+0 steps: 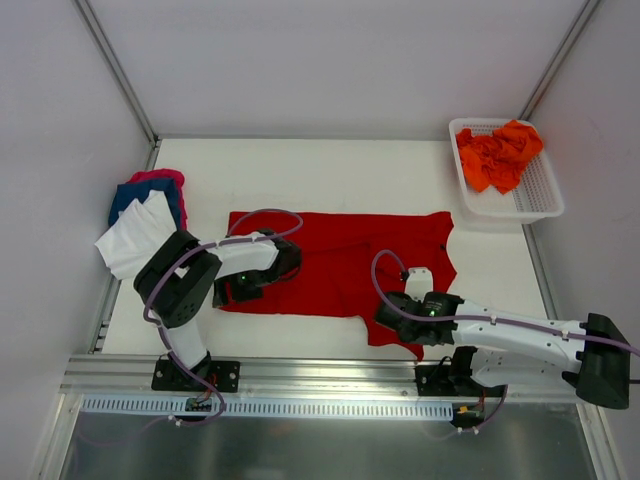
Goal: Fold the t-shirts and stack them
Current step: Fold the tshirt
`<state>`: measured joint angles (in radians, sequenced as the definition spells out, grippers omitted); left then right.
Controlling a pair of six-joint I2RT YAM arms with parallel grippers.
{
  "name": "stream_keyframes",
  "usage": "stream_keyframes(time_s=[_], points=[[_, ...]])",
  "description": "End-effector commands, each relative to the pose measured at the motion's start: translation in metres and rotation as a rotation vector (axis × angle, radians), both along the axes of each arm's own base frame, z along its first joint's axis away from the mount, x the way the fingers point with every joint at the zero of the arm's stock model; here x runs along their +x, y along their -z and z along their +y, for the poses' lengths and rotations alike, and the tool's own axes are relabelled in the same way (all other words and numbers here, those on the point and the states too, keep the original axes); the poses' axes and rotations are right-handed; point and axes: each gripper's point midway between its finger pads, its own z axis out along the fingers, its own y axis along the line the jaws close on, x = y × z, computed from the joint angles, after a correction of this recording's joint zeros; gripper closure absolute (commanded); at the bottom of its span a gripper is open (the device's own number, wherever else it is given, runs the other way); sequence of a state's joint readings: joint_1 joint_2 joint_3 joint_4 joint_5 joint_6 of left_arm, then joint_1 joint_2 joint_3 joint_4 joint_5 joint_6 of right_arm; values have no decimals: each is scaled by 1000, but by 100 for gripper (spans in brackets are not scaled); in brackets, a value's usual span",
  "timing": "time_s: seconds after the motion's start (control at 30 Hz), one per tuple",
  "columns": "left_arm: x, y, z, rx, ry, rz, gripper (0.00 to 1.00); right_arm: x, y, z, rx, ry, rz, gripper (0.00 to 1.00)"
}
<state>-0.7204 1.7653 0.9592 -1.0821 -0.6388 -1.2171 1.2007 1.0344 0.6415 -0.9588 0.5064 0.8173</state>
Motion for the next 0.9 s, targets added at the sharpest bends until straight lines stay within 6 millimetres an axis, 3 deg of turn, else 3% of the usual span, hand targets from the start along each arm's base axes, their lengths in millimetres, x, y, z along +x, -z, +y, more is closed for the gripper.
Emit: stream_keyframes(time_s=[0.0,0.07,0.17,0.27,0.33,0.57,0.7,0.87], points=[[0,-15,2,13,-19,-37,30,1,-10,-10,-34,23,-20,94],[-5,-17,7,31,-39,-40,10,1,-11,-10,-36,21,-21,94],[-6,-16,8,33,-61,-53,3,2,-14,-10,-31,12,-27,94],[-8,-8,6,48,-75,-29,5,4,-18,-10,-15,-1,-42,94],[-8,-3,2,33,-86,-26,11,5,-21,-10,-4,-7,-55,94],[-7,10,-13,-110,-67,-51,20,5,-19,-12,19,-12,-69,94],[-10,17,-12,-104,-75,-29,22,5,-17,-9,39,-15,-71,94],[-7,31,-27,-223,-51,-55,24,3,-14,-12,35,-8,-62,94]])
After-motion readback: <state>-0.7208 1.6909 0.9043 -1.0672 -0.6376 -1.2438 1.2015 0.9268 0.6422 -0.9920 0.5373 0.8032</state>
